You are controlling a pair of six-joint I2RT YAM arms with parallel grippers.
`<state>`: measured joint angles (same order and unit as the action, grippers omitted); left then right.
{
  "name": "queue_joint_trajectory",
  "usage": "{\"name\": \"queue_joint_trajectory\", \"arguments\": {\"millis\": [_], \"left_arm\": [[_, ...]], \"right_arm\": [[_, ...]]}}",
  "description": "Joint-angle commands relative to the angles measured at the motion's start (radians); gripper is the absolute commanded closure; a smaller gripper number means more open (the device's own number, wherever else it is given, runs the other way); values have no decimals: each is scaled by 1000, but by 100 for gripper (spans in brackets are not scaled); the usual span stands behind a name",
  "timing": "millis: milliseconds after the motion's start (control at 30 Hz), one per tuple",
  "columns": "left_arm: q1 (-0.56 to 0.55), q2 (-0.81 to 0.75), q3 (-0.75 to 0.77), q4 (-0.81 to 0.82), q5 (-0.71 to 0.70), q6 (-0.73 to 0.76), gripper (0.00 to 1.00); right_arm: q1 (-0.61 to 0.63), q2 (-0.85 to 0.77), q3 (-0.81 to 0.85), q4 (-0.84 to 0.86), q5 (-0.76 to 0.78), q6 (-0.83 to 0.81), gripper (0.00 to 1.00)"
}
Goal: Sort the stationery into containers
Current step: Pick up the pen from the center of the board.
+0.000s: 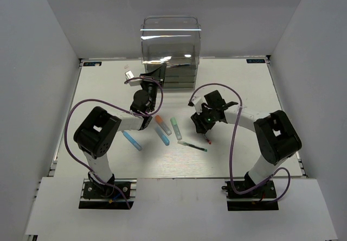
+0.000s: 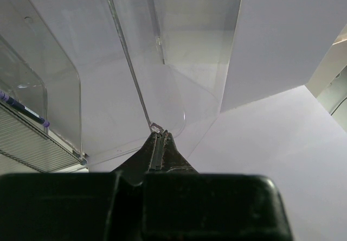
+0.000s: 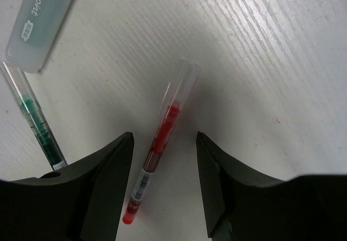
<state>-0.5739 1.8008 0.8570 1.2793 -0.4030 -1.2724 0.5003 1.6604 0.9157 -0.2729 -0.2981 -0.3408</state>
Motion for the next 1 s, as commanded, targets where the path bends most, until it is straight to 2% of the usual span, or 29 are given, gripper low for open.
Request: {"name": "queue_joint_trajectory", "arguments": {"millis": [0,167,300,500,667,833,967], "left_arm": [[-1,-58,8,34,6,10,100],[-1,-58,-1,34,6,10,100],[-1,-58,-1,34,6,10,100],[-1,-67,-10,34,-3,10,100],[-1,-67,-10,34,-3,10,100],[-1,-67,-19,34,-3,1,100],[-1,-67,-19,34,-3,1,100]], "right_arm": [[32,31,25,43,76,39,44],[60,68,48,41,129,48,46],[64,91,66,17,143,33,62],[69,105,71,15,162,-6,78],[70,114,86,-3,111,-41,100],[61,35,109,67,45,-182,100],[58,-46,138,222,-21,-332,100]]}}
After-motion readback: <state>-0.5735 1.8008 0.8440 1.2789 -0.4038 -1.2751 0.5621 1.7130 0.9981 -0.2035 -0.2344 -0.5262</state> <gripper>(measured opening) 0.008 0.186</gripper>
